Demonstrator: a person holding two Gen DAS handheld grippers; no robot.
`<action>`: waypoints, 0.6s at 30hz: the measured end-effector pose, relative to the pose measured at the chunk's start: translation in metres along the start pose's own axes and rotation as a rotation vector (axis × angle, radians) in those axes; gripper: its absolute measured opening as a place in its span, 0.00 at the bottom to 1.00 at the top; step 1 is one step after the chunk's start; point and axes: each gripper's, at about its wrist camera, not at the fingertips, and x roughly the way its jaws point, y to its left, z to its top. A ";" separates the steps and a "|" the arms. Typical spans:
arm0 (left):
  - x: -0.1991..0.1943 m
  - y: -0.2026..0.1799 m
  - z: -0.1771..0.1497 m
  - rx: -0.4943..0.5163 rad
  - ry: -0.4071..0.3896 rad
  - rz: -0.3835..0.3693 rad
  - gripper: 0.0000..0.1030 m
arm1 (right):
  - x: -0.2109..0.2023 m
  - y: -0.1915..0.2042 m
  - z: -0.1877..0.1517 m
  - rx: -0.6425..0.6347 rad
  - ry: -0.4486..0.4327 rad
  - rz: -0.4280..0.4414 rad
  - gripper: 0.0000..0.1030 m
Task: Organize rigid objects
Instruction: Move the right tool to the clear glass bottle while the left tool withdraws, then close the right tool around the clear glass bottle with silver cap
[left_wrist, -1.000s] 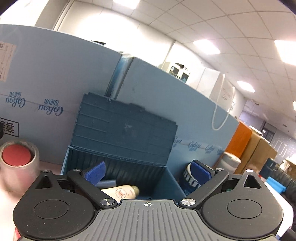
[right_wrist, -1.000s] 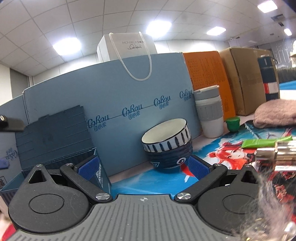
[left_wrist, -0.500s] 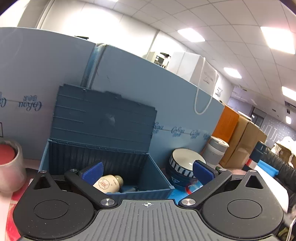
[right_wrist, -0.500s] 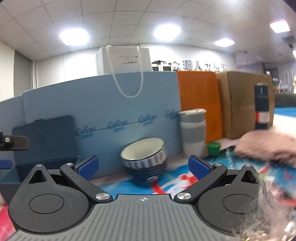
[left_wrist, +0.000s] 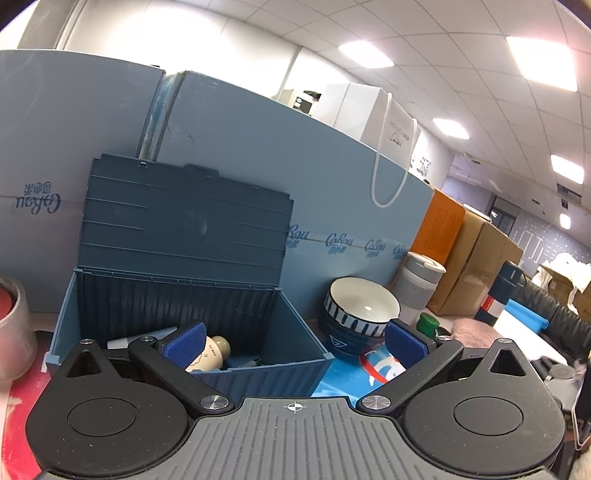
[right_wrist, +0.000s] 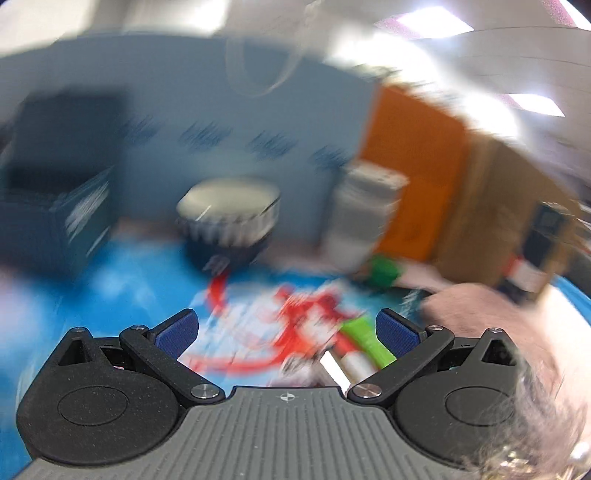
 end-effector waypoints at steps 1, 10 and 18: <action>0.000 0.000 0.000 0.000 0.001 0.000 1.00 | 0.004 -0.003 -0.003 -0.031 0.048 0.025 1.00; 0.004 -0.006 -0.004 0.030 0.024 -0.018 1.00 | 0.038 -0.061 -0.021 0.085 0.252 -0.039 0.97; 0.005 0.000 -0.003 0.007 0.028 -0.014 1.00 | 0.047 -0.082 -0.042 0.255 0.279 0.000 0.75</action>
